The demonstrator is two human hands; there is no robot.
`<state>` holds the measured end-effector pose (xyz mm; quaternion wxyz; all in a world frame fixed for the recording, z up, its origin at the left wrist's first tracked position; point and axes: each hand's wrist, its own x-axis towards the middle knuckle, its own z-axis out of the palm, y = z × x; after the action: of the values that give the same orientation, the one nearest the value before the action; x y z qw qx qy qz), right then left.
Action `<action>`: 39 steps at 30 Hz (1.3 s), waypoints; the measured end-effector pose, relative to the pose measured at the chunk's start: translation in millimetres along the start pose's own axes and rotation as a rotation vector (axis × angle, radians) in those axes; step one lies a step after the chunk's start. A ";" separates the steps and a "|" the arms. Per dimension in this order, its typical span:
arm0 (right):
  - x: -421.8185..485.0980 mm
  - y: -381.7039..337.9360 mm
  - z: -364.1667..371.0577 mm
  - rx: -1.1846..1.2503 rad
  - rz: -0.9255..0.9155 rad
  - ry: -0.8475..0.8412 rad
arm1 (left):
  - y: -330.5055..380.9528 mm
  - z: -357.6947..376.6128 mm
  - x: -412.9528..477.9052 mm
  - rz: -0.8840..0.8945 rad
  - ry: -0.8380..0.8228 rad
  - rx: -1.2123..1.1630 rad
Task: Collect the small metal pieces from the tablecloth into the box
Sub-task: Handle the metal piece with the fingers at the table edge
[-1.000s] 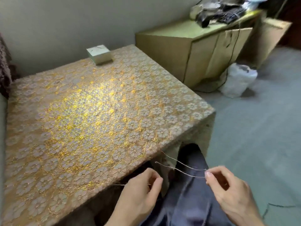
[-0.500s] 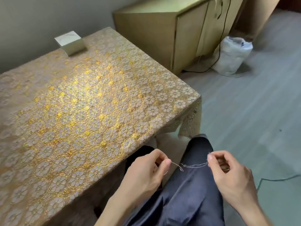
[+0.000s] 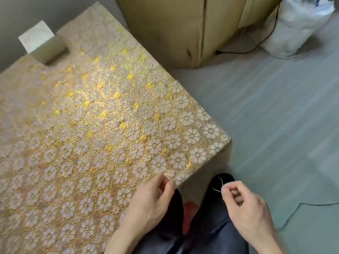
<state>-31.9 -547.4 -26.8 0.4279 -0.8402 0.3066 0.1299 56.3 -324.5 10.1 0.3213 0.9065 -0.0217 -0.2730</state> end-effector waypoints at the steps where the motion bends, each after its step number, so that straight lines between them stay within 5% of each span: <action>1: 3.4 -6.1 -9.8 0.001 0.003 0.001 | 9.1 -2.4 5.3 -0.028 -0.003 0.003; 13: -47.8 -93.6 -222.0 0.050 0.063 0.086 | 168.6 -44.2 -37.4 -0.013 -0.092 0.150; 19: -48.5 -108.5 -304.8 0.076 0.016 0.159 | 250.3 -44.3 -48.8 -0.056 -0.084 -0.058; 39: 157.1 -195.6 -391.3 -0.032 -0.021 -0.073 | 348.3 -66.6 134.6 -0.271 0.005 -0.336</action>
<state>195.6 -836.2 257.6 0.4265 -0.8449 0.2800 0.1610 252.0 -591.6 195.3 0.4281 0.8356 0.1468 -0.3114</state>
